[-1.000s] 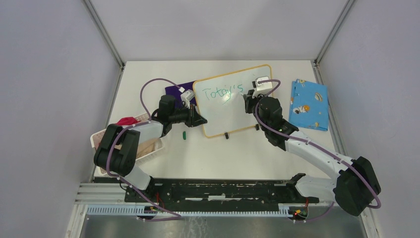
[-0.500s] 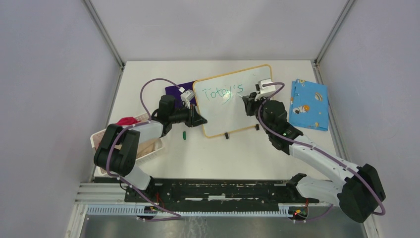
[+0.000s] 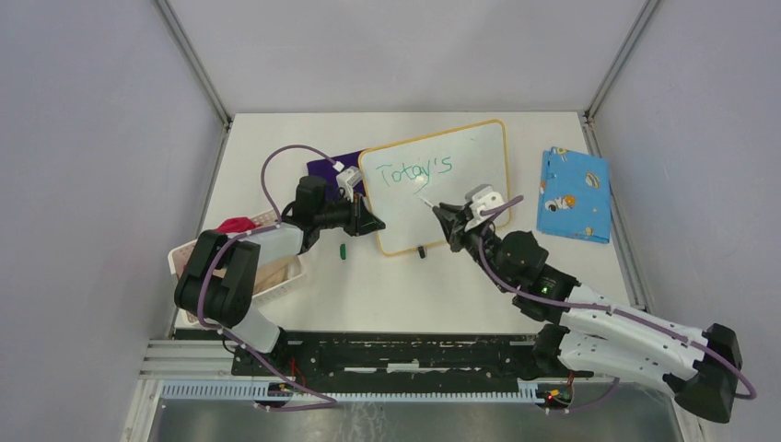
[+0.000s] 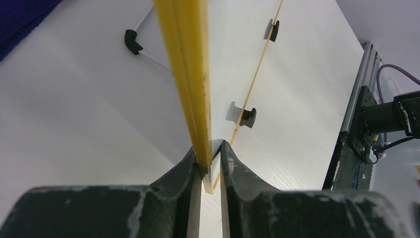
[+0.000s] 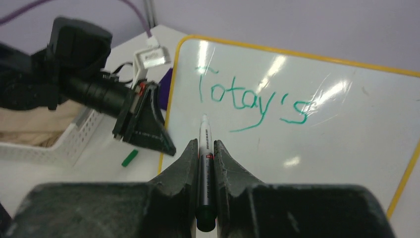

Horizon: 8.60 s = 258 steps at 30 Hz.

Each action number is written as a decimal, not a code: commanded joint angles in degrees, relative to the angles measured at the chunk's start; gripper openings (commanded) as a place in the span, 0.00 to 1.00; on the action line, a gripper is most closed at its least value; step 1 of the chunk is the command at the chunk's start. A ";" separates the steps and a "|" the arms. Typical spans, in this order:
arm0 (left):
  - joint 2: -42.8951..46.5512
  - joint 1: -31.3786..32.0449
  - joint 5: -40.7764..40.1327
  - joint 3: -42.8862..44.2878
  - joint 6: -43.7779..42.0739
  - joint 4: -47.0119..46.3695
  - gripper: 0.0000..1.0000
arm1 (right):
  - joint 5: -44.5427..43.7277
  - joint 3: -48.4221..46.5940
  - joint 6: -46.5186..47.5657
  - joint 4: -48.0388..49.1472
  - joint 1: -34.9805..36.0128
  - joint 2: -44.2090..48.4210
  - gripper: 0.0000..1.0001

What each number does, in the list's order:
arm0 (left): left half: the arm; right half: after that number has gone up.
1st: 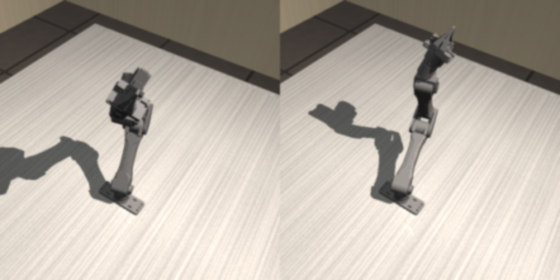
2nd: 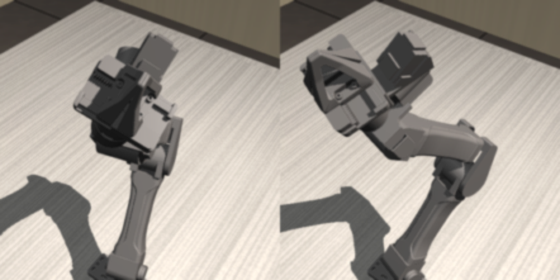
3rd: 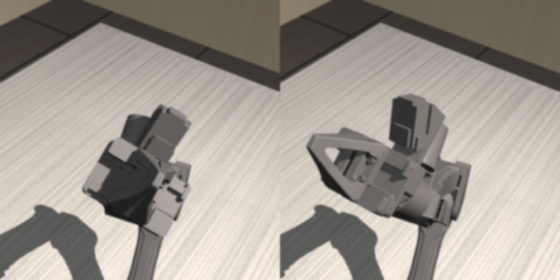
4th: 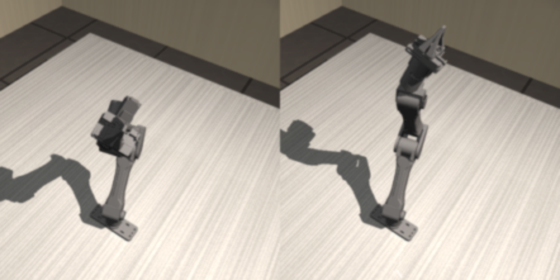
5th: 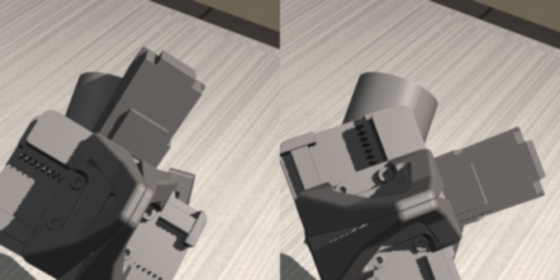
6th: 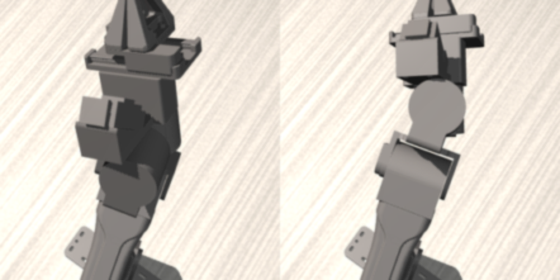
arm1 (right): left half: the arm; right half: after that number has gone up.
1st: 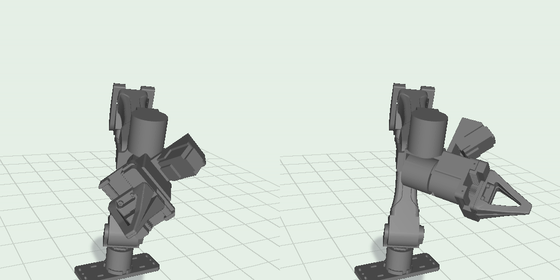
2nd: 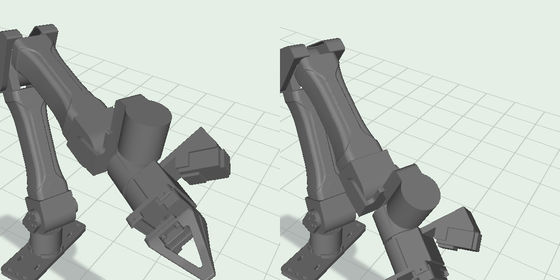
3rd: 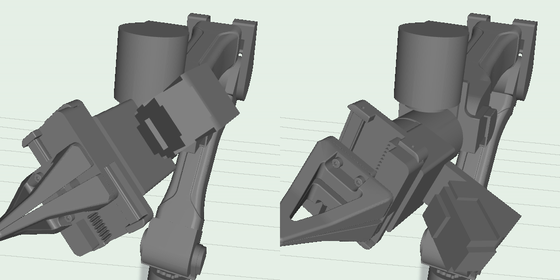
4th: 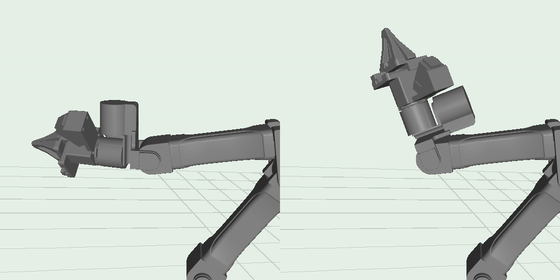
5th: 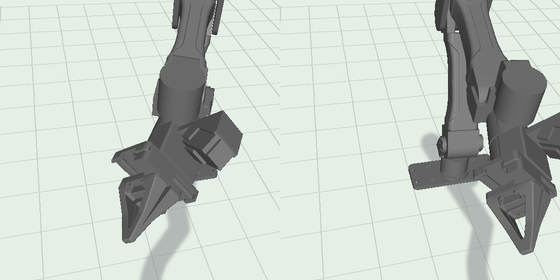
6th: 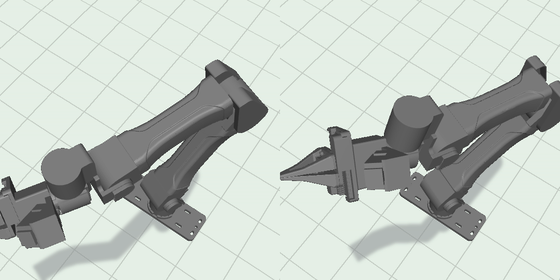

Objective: Write a sentence on the whiteboard

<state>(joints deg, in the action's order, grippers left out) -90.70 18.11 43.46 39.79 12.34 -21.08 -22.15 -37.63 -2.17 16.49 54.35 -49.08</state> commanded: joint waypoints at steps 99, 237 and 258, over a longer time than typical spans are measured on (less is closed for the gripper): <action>-1.33 0.08 -5.68 1.02 -5.20 2.18 0.02 | -7.73 1.81 -3.01 14.80 4.08 -28.35 0.00; -1.24 0.52 -6.07 1.38 -5.86 3.15 0.02 | -2.12 5.97 -5.65 13.22 -0.91 -18.89 0.00; -0.98 0.61 -6.08 1.41 -5.93 3.15 0.02 | -1.98 1.40 -4.36 12.42 -1.44 -23.29 0.00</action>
<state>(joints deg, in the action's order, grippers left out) -90.72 18.46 43.31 40.36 11.84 -19.79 -23.16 -33.91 -7.16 26.46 53.12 -71.94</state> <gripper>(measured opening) 0.230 0.174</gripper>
